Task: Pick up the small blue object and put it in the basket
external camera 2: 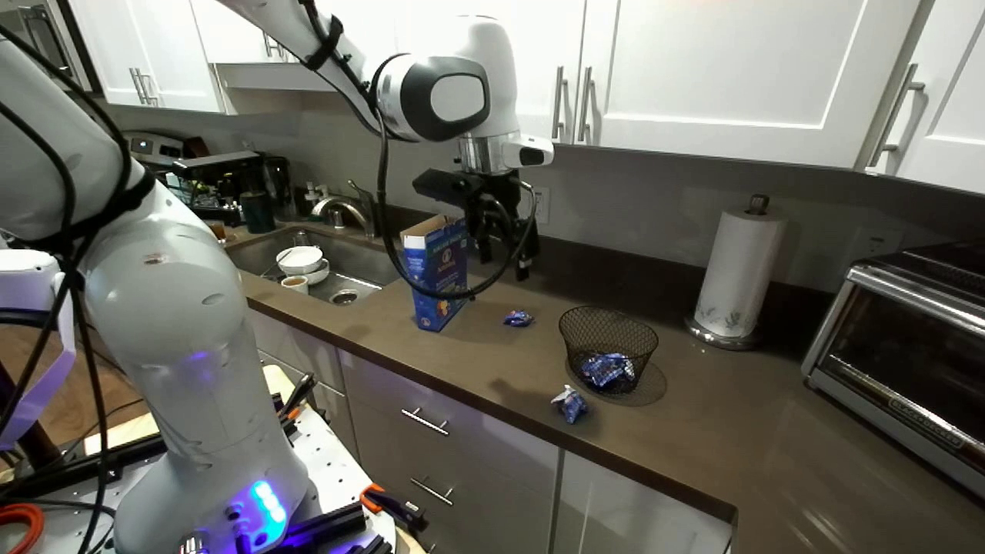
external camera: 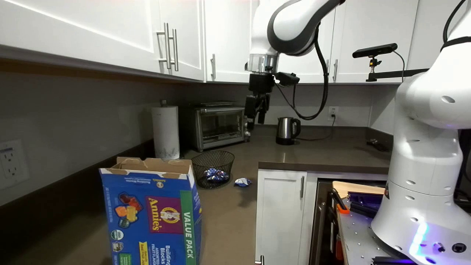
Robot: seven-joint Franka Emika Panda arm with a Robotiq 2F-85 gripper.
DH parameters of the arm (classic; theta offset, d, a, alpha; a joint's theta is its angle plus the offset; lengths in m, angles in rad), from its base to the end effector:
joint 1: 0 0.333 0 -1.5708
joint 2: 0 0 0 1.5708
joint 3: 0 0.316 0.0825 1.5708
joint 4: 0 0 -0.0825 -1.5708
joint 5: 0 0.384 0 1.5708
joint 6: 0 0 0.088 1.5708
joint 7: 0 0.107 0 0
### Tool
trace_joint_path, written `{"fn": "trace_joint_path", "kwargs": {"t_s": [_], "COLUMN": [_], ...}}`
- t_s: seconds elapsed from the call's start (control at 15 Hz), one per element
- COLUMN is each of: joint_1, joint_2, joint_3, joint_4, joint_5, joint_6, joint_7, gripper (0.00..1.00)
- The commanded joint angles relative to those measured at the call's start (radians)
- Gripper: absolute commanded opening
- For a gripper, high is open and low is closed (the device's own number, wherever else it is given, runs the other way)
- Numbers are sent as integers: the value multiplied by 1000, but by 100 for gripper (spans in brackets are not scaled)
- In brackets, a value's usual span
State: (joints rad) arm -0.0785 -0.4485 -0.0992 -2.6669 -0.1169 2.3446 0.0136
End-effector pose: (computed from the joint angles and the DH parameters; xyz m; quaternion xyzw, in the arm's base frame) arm 0.3880 -0.0701 0.3918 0.9963 -0.0537 0.0609 0.0276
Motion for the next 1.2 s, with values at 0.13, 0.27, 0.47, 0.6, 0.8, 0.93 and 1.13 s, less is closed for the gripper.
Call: {"fn": "trace_joint_path", "kwargs": {"t_s": [0.13, 0.27, 0.47, 0.6, 0.8, 0.93, 1.13], "joint_1": [-88, -101, -118, -133, -114, -117, -118], "joint_2": [161, 227, 330, 399, 356, 356, 419], "joint_3": [-16, -33, -50, -56, -55, -52, -56], "joint_4": [-36, -39, -32, -20, -39, -40, -48], "joint_5": [-128, -141, -158, -185, -147, -166, -173], "joint_6": [228, 291, 386, 440, 397, 409, 496], "joint_7": [-44, -57, -59, -36, -38, -30, -33], "gripper": [100, 100, 100, 100, 100, 100, 100]}}
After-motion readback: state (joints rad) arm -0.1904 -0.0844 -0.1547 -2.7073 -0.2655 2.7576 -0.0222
